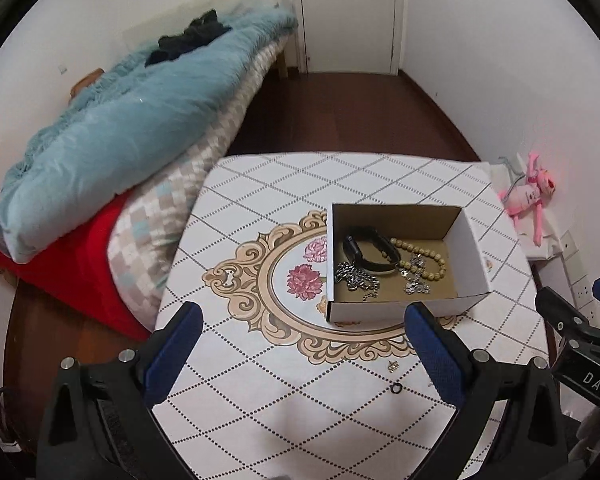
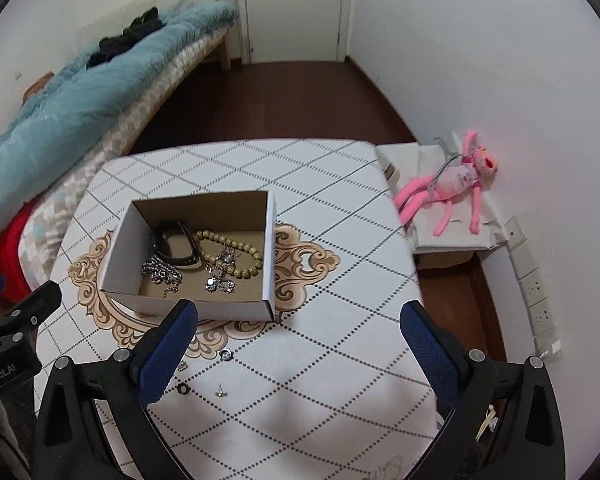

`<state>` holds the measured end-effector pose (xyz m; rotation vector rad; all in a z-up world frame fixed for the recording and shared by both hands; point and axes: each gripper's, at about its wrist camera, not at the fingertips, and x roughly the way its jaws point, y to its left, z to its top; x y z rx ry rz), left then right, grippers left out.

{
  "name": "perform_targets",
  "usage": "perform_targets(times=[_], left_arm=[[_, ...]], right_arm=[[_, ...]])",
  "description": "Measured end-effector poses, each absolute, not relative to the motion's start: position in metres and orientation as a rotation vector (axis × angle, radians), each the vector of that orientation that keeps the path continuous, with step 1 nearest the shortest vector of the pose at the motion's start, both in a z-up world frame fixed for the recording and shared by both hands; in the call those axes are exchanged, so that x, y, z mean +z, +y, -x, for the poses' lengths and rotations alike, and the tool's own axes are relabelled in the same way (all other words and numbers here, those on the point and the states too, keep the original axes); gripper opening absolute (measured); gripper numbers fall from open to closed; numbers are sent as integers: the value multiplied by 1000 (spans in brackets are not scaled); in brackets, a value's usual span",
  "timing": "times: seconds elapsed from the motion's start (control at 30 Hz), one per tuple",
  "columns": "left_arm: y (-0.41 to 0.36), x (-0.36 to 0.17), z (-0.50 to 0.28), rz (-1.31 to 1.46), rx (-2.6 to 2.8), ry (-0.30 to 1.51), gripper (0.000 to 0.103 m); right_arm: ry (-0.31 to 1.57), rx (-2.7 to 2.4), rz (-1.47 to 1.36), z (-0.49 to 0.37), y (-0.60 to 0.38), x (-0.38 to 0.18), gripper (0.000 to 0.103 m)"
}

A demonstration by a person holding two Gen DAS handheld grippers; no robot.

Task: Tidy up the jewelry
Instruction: 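Pick up a silver earring stud with the right tool while the left tool grasps a black ring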

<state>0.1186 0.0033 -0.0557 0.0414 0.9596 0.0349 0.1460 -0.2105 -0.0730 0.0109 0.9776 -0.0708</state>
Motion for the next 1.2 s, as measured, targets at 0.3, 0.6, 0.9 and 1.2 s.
perform_targets(times=[0.3,0.6,0.9,1.2], left_arm=[[-4,-21,-85,-22,-3,892,103],[-6,-29,-83,-62,43,904,103],[8,-121,-97,-118,110,1069,103],[20,-184,-91,-129,103,1205,102]], right_arm=[[862,-85,-8,-103,-210,-26,102],[865,-72,-45,-93,-209,-22,102],[1015,64,-155,-107,-200,-114,90],[1138,132,-154,-112,-170,-199,47]])
